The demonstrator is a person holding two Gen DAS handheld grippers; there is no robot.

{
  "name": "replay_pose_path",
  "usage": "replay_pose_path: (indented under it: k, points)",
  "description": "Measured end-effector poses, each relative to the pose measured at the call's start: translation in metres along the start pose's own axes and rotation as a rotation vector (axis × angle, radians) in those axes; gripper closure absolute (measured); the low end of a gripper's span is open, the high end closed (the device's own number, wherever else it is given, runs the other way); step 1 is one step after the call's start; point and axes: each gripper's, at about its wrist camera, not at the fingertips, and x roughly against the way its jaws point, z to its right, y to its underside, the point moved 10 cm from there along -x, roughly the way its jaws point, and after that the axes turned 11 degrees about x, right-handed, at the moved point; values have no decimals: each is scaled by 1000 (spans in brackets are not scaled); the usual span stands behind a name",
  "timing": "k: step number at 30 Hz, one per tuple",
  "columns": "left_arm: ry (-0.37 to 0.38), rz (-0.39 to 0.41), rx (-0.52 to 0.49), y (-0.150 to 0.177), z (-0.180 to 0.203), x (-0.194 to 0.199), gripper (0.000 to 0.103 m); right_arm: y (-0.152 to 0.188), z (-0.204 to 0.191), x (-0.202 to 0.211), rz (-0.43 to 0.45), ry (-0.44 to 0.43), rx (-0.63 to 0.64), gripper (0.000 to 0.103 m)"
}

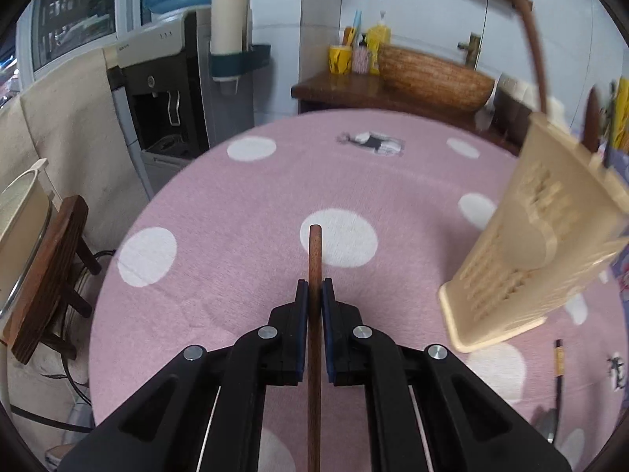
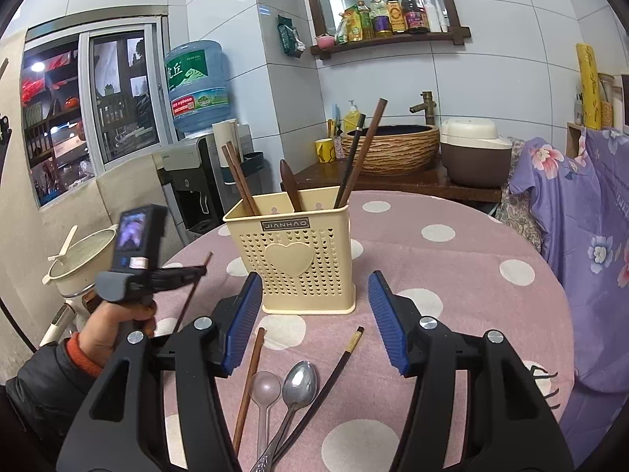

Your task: Organize utensils

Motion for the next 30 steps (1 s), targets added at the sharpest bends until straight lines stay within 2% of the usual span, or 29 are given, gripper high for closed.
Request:
replay_pose_path:
  k: [10,14,23,30]
  points:
    - [166,214,36,-26,14,116,95,15,10,4,-19,-5,-55,47]
    - [206,243,17,-28,21,139,95,18,13,5,-23,-9,-73,47]
    - [222,306,-3,-43,29,170,96,18,15,5,-22,-18,-84,47]
    - [244,362,9,-77,41,191,96,21,15,5,-28,-19,-83,47]
